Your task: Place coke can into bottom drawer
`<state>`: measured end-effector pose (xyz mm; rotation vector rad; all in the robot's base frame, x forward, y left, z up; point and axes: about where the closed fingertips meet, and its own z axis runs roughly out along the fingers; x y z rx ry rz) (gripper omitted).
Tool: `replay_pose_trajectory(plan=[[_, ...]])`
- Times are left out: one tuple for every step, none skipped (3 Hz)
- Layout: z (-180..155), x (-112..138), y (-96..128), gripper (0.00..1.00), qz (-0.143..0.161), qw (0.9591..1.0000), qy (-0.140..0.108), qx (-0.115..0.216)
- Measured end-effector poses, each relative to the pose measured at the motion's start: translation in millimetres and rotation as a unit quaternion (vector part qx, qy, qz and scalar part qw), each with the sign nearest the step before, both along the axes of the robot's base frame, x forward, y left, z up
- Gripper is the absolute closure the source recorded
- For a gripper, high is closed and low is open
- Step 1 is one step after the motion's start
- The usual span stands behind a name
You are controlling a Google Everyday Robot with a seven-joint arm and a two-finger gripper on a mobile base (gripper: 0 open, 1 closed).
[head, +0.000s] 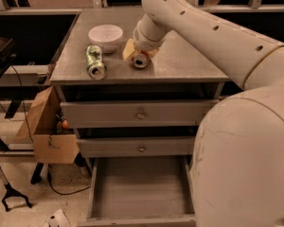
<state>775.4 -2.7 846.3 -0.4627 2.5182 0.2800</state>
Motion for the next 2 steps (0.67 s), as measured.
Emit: replay_pose_trajectory(plan=[[3, -4, -24, 0.63, -0.025, 0.9996, -0.006, -0.015], [7, -11, -46, 0.87, -0.043, 0.9987, -0.013, -0.024]])
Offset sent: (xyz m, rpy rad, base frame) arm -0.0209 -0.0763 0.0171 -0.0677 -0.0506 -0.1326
